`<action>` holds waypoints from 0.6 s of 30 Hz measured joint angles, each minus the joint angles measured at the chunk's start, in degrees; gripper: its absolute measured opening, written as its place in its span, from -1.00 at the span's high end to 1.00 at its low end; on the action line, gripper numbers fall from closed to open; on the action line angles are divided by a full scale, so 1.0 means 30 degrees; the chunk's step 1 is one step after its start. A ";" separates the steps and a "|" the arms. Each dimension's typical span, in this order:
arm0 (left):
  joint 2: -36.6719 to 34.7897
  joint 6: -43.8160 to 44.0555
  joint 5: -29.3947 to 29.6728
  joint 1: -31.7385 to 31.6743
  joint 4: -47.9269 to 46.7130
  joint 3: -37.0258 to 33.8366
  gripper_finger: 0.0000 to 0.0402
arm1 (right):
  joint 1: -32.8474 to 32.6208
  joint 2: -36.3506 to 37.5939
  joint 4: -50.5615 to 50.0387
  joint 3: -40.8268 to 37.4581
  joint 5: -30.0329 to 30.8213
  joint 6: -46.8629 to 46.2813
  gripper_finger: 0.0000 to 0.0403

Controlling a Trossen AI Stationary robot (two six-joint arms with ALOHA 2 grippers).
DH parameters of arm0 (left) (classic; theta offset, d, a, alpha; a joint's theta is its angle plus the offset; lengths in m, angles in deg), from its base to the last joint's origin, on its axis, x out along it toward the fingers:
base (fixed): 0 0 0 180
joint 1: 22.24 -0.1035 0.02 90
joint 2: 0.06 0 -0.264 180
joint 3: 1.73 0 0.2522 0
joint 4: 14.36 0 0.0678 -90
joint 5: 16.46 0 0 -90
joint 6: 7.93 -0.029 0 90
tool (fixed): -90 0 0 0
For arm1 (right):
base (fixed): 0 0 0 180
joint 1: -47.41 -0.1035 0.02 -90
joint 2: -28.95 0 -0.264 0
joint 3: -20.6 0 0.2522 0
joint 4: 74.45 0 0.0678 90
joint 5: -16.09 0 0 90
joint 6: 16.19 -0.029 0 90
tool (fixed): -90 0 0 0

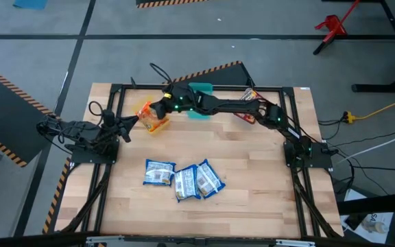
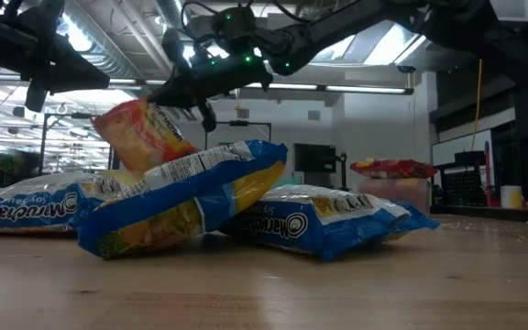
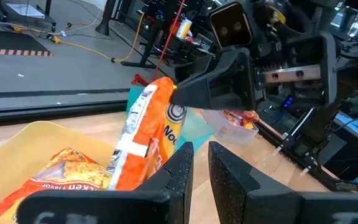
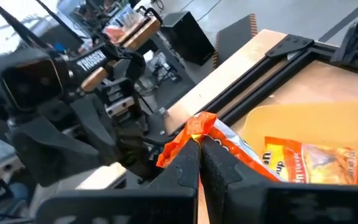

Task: Sort Maruchan noodles
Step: Put the orange noodle pack into the yellow bin

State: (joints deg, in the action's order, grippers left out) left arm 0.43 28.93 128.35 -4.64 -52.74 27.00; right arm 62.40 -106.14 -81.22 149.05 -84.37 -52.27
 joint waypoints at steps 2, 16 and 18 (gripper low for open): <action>0.0000 0.0000 0.0029 -0.0001 -0.0007 0.0001 0.78 | 0.0021 0.0000 0.0166 0.0000 -0.0174 -0.0765 1.00; 0.0005 0.0000 0.0063 0.0002 -0.0095 0.0003 0.78 | 0.0014 -0.1027 0.0974 0.0007 -0.0196 -0.2873 1.00; 0.0002 -0.0063 0.0058 0.0001 -0.0126 0.0005 0.78 | 0.0014 -0.1026 0.1131 0.0007 -0.0052 -0.2874 1.00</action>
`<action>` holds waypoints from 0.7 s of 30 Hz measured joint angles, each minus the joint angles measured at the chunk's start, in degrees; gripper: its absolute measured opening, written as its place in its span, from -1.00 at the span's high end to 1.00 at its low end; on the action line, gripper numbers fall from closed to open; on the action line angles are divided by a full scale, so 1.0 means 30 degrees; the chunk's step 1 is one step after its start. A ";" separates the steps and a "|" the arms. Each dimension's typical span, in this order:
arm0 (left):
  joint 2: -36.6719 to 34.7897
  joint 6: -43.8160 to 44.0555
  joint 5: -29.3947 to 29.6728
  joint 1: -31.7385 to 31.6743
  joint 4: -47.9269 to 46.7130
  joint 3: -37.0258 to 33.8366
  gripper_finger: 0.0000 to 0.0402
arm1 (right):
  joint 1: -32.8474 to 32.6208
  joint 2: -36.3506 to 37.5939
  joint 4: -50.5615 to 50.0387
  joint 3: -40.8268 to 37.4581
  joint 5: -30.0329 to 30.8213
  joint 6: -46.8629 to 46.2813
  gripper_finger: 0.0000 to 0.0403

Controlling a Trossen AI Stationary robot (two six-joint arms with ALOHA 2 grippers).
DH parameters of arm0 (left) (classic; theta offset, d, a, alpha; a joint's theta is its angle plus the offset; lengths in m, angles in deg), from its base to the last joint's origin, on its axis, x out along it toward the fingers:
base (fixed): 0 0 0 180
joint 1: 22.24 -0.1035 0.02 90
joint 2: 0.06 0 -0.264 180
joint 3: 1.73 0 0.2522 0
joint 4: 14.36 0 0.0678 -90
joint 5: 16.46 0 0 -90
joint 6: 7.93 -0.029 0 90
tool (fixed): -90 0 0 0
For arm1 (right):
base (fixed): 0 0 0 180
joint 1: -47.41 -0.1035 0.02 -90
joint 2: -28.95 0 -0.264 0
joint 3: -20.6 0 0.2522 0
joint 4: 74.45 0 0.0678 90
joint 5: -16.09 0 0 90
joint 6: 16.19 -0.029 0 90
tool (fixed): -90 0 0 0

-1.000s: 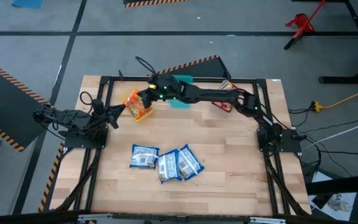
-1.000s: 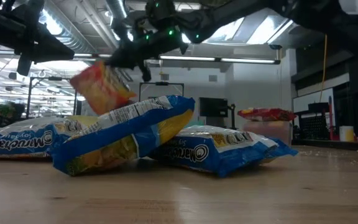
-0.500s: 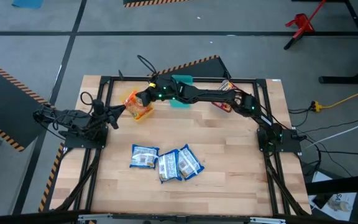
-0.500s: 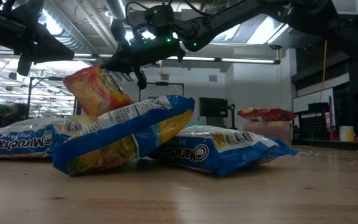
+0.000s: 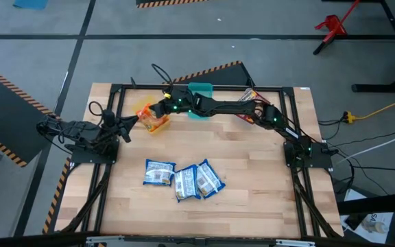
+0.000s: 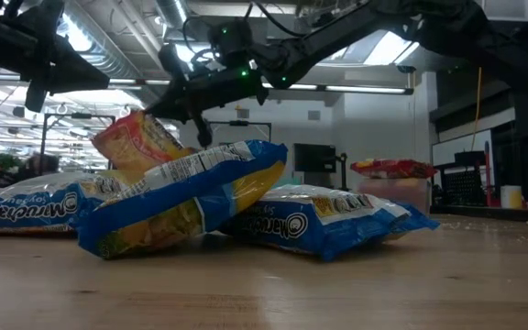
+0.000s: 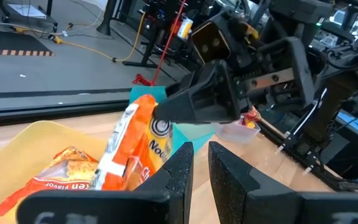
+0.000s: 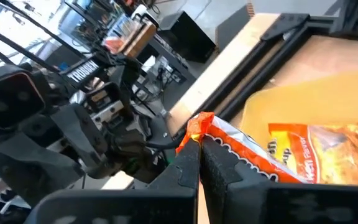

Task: Sort Maruchan noodles
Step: Put the orange noodle pack into the yellow bin

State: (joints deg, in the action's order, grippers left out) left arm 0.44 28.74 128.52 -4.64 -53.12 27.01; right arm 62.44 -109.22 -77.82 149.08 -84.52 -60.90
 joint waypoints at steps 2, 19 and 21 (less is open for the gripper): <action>0.0006 -0.0184 0.0015 0.0002 0.0015 0.0000 0.78 | 0.0000 0.0006 0.0134 0.0000 -0.0007 -0.0076 1.00; 0.0006 -0.0345 0.0015 -0.0005 0.0054 0.0000 0.78 | -0.0270 -0.0577 0.1141 0.0007 -0.0345 -0.2243 1.00; 0.0006 -0.0345 0.0008 -0.0005 0.0054 0.0000 0.78 | -0.0233 -0.0577 0.1194 0.0007 -0.0126 -0.2243 1.00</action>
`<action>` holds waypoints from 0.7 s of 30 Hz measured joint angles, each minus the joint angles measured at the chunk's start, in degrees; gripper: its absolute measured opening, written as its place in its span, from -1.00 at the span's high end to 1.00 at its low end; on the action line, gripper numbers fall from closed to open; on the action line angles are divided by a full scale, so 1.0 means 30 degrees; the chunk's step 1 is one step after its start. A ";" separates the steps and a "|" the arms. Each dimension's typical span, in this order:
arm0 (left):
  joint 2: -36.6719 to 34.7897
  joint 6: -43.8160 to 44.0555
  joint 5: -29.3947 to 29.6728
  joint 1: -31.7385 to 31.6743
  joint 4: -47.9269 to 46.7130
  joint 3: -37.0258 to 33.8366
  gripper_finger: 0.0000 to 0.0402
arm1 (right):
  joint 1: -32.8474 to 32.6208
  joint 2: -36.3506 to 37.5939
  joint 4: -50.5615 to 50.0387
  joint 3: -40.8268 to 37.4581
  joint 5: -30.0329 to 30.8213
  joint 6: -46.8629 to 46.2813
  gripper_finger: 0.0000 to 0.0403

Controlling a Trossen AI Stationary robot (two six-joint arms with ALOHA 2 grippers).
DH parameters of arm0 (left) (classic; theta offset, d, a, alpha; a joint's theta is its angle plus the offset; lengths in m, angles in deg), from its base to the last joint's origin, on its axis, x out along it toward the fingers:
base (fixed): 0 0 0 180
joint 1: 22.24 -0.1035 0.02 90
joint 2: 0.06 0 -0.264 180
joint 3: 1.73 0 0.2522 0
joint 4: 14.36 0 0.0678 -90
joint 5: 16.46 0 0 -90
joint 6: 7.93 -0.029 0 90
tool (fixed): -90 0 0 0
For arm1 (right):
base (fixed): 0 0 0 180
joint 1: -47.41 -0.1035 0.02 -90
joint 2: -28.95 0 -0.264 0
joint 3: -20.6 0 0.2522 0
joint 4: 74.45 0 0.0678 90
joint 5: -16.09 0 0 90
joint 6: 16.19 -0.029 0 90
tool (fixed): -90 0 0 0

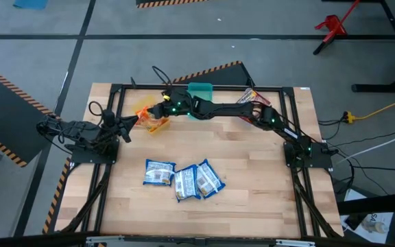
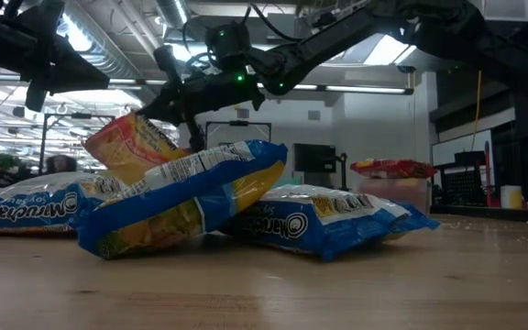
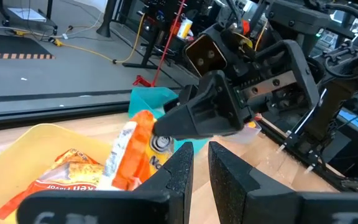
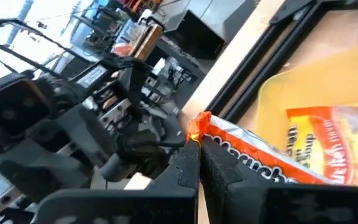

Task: Sort Maruchan noodles
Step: Put the orange noodle pack into the yellow bin

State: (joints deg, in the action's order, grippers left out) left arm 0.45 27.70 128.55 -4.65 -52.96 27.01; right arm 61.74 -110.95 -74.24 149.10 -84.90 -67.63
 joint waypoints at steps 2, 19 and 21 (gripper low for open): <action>-0.0003 -0.0007 0.0007 0.0004 0.0007 -0.0001 0.78 | 0.0121 0.0000 -0.0451 0.0000 0.0282 0.0015 1.00; -0.0001 -0.0058 -0.0001 0.0003 -0.0015 -0.0004 0.78 | 0.0972 0.0000 -0.1283 0.0000 0.1956 0.3767 0.88; -0.0001 -0.0058 -0.0001 0.0007 -0.0015 -0.0006 0.78 | 0.1063 0.0000 -0.1278 0.0000 0.1963 0.4302 0.75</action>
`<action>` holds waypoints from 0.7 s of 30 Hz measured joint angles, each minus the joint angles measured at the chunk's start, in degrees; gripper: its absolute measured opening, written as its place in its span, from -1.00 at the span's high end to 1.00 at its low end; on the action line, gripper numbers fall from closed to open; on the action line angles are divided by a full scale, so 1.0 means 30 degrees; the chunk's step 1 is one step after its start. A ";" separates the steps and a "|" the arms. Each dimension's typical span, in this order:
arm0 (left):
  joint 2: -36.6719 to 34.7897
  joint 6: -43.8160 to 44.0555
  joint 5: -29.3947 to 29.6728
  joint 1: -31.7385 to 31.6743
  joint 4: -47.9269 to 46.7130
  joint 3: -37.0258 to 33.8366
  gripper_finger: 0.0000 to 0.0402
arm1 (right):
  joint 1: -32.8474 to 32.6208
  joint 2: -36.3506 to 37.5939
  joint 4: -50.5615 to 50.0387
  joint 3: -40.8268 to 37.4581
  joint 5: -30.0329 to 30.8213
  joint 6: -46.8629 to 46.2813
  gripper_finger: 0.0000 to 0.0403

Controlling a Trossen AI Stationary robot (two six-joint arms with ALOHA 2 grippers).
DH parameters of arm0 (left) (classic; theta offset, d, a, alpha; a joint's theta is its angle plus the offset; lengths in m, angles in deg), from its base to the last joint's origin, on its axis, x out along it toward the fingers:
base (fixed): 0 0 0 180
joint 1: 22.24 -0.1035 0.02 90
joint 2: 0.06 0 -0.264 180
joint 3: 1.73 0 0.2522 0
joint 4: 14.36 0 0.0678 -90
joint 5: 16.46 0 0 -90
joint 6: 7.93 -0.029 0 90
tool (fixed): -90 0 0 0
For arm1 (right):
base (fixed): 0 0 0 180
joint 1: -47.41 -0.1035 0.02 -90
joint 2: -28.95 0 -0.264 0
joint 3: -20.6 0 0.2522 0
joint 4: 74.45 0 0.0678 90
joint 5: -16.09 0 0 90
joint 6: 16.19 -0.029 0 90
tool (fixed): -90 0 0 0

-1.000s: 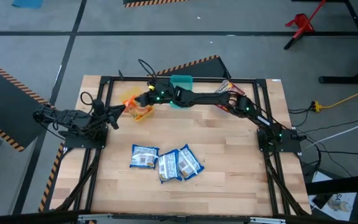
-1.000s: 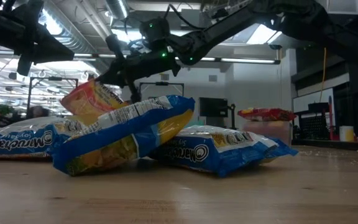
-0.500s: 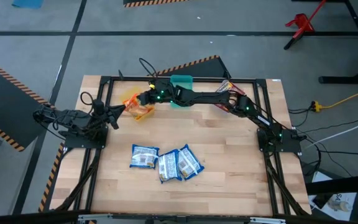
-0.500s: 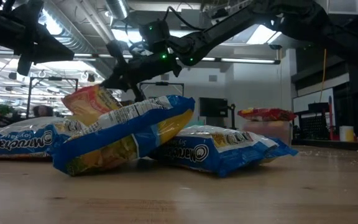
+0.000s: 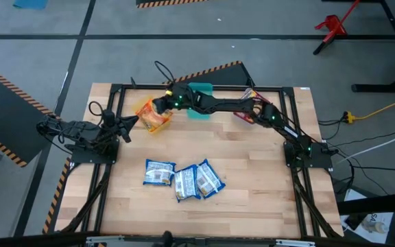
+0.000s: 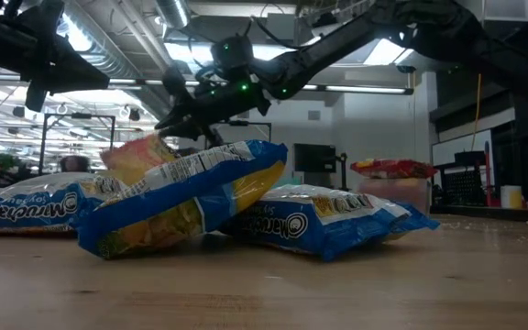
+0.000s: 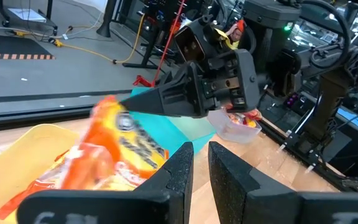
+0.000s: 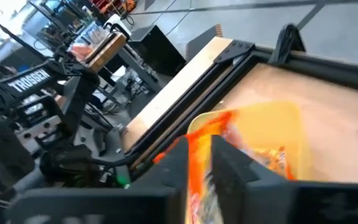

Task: Sort Maruchan noodles
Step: Put the orange noodle pack into the yellow bin, then put the middle blue noodle pack into the green bin

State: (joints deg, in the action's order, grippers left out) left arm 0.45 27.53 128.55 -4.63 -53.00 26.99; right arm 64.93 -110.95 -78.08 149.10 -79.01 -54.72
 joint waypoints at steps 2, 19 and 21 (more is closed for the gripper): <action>0.0001 0.0007 0.0000 0.0000 0.0000 0.0002 0.78 | 0.0063 0.0000 0.0000 0.0000 -0.0052 0.0720 0.59; -0.0006 0.0138 -0.0741 -0.0002 0.0009 0.0006 0.78 | 0.1660 0.2043 -0.5940 -0.0044 -0.9053 0.6013 0.09; 0.0001 0.0138 -0.0737 0.0000 0.0009 0.0003 0.78 | 0.2087 0.3121 -0.8679 -0.0024 -1.1293 0.6362 0.11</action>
State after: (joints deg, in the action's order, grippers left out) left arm 0.45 27.94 126.33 -4.63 -52.97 27.00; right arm 71.19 -101.59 -104.12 149.02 -112.89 -35.63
